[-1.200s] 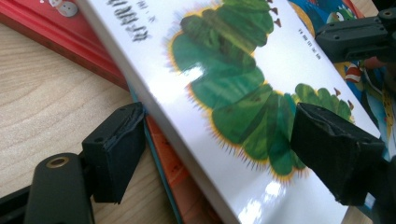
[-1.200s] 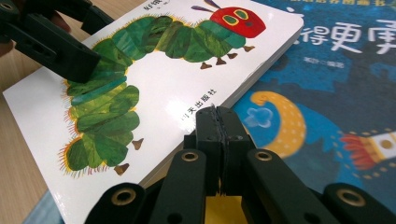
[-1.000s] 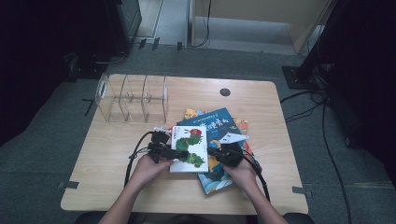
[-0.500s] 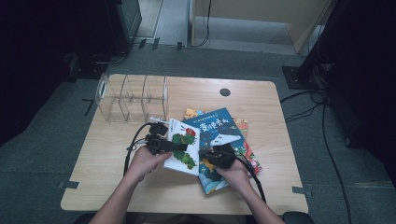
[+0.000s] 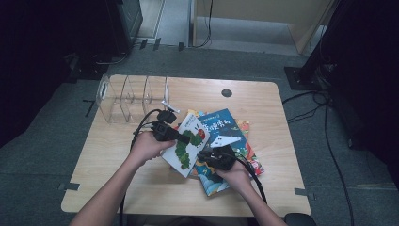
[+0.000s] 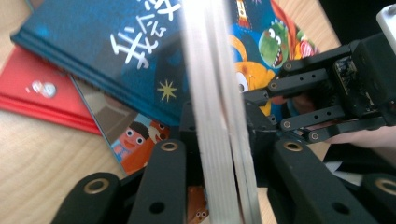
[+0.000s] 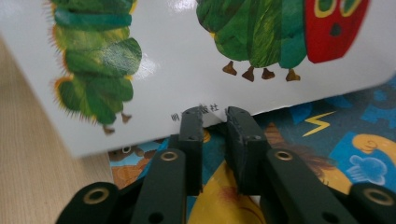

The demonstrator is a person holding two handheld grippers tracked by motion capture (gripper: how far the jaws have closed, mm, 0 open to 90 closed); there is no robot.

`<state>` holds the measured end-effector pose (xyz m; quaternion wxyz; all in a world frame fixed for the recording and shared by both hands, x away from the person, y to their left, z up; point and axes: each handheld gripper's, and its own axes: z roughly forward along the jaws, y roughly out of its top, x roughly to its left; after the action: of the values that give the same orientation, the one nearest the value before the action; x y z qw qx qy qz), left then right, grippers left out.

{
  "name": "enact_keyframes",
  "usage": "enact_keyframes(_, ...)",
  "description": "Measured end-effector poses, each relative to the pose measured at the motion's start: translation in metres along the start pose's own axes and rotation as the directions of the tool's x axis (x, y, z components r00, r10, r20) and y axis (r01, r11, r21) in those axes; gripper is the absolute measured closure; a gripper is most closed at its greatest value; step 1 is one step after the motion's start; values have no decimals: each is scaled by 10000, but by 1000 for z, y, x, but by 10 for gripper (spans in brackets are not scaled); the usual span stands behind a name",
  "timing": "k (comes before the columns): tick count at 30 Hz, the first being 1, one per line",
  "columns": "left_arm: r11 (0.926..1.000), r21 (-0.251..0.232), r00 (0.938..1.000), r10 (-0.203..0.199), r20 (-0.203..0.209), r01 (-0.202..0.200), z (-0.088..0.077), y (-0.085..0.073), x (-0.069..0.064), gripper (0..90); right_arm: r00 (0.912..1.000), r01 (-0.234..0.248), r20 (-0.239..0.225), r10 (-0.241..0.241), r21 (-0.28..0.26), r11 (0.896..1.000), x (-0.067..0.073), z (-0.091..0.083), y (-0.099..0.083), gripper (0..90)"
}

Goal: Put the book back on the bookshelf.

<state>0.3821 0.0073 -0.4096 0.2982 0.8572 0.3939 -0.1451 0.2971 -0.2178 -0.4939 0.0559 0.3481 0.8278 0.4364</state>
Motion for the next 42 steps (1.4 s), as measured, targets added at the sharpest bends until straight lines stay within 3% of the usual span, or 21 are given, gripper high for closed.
enact_keyframes(3, 9959, 490, 9938, 803, -768, -767, -3, 8, -10, 780, 9998, 187, 51, -187, 30, 9998, 0, -1, 0, 702)
enact_keyframes(5, 9932, 627, 9873, 1053, -1194, -983, -5, 10, -13, 781, 9998, 186, 99, -187, 43, 9998, -1, -2, 0, 681)
enact_keyframes(10, 9921, 587, 9830, 1178, -1405, -1106, -16, 10, -10, 781, 9992, 213, 328, -213, 5, 9998, -4, -5, -1, 609)
enact_keyframes(20, 9959, 244, 9752, 907, -2018, -875, -39, 6, -3, 781, 9930, 582, 1032, -581, 23, 9983, -5, -4, -2, 456)
enact_keyframes(25, 9968, 232, 9715, 798, -2233, -765, -48, 3, 1, 781, 9809, 1014, 1641, -1041, 249, 9945, -1, -3, -2, 389)
enact_keyframes(32, 9982, 192, 9637, 606, -2600, -576, -61, -3, 5, 780, 9804, 886, 1741, -917, 252, 9957, -3, -3, -1, 357)
enact_keyframes(37, 9992, 168, 9663, 401, -2545, -370, -69, -6, 9, 780, 9800, 955, 1725, -992, 295, 9950, -3, -2, -1, 325)
enact_keyframes(42, 9997, 175, 9581, 188, -2859, -145, -78, -12, 14, 780, 9804, 902, 1731, -940, 300, 9955, -3, -3, -2, 321)
